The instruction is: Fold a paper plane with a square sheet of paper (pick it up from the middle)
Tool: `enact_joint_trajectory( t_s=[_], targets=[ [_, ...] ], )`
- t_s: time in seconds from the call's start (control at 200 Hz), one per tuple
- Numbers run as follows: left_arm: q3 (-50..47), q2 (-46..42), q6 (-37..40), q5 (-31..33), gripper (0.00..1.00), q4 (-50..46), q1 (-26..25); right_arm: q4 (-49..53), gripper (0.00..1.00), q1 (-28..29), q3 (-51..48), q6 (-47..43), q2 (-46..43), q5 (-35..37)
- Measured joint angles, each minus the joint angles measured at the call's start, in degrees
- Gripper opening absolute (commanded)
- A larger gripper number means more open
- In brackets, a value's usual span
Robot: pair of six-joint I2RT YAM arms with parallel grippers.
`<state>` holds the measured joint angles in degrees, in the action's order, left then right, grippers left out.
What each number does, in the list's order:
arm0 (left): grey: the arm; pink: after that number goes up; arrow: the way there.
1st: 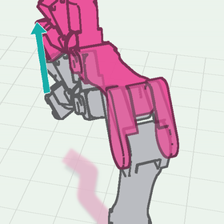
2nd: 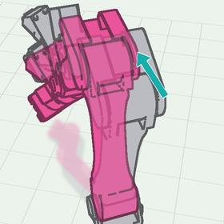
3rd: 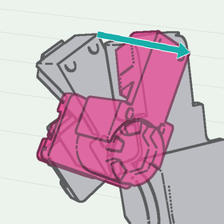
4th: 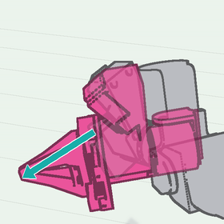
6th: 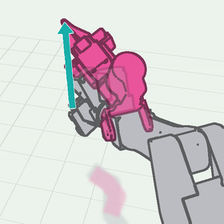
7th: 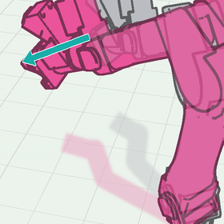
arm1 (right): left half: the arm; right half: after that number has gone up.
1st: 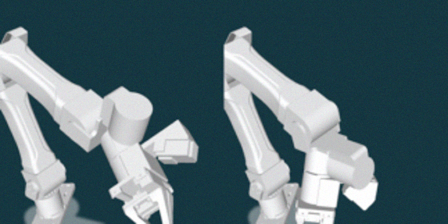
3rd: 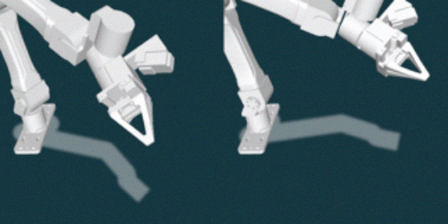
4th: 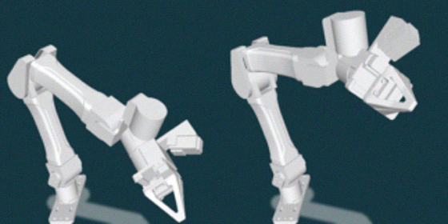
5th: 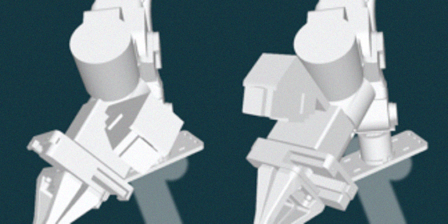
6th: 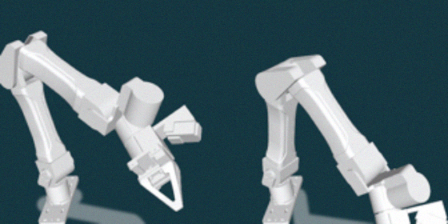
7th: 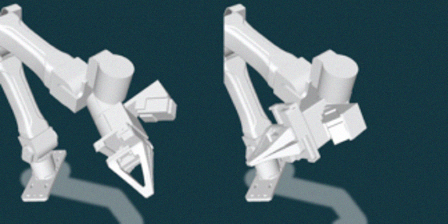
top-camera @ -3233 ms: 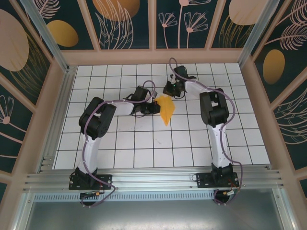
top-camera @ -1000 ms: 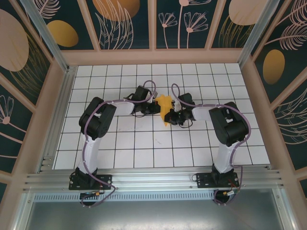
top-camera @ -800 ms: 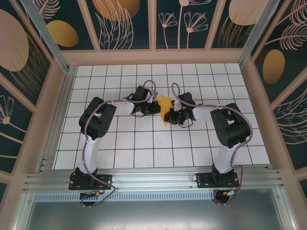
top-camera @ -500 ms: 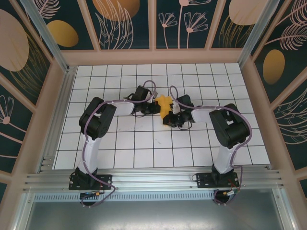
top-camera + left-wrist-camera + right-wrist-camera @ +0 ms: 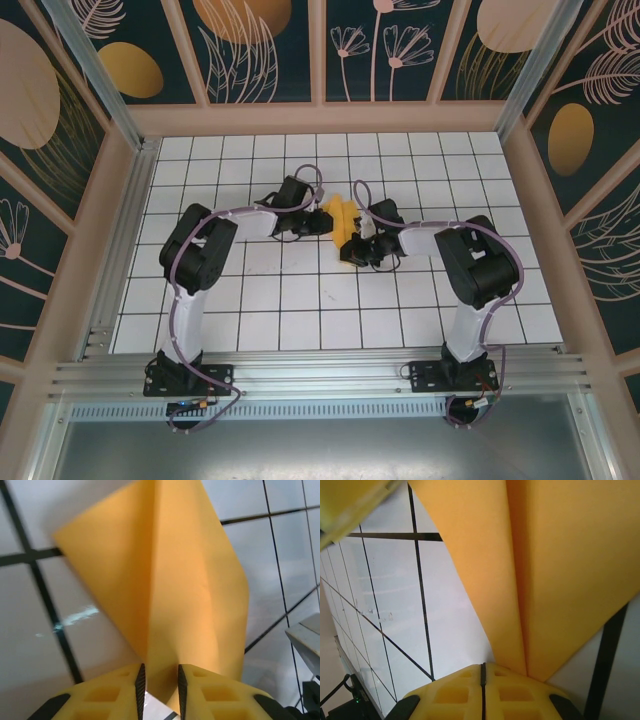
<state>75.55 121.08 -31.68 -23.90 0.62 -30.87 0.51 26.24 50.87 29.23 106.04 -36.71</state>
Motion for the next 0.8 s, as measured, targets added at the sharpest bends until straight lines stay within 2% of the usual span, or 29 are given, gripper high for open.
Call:
enact_joint_trajectory(
  t_s=[0.04, 0.14, 0.235, 0.28, 0.385, 0.44, 0.62, 0.796],
  targets=[
    [0.0, -0.85, -0.04, 1.18, 0.43, -0.52, 0.26, -0.07, 0.09, 0.0, 0.0, 0.0, 0.0, 0.0],
    [0.0, -3.06, -0.26, 3.98, 0.44, -1.36, 0.66, -0.11, 0.09, 0.0, 0.0, 0.02, 0.0, -0.02],
    [-0.13, -5.46, -1.03, 4.92, 0.34, -0.96, 0.85, -0.13, 0.09, 0.0, 0.0, 0.04, 0.0, -0.02],
    [-0.81, -6.71, -1.73, 4.57, 0.25, 0.2, 0.87, -0.11, 0.09, 0.0, 0.0, 0.04, 0.0, -0.02],
    [-2.6, -8.55, -5.16, 0.42, 0.11, 4.44, 0.87, -0.13, 0.09, 0.0, 0.0, 0.04, 0.0, 0.02],
    [-2.6, -8.33, -6.49, -2.43, 0.07, 6.54, 0.87, -0.13, 0.09, 0.0, 0.0, 0.04, 0.0, 0.02],
    [-2.12, -4.63, -10.29, -8.5, 0.06, 10.84, 0.44, -0.13, 0.09, 0.0, 0.0, 0.09, 0.0, 0.11],
    [-1.51, 0.85, -12.02, -9.92, 0.05, 11.63, 0.22, -0.13, 0.09, 0.0, 0.0, 0.07, 0.0, 0.15]
  ],
)
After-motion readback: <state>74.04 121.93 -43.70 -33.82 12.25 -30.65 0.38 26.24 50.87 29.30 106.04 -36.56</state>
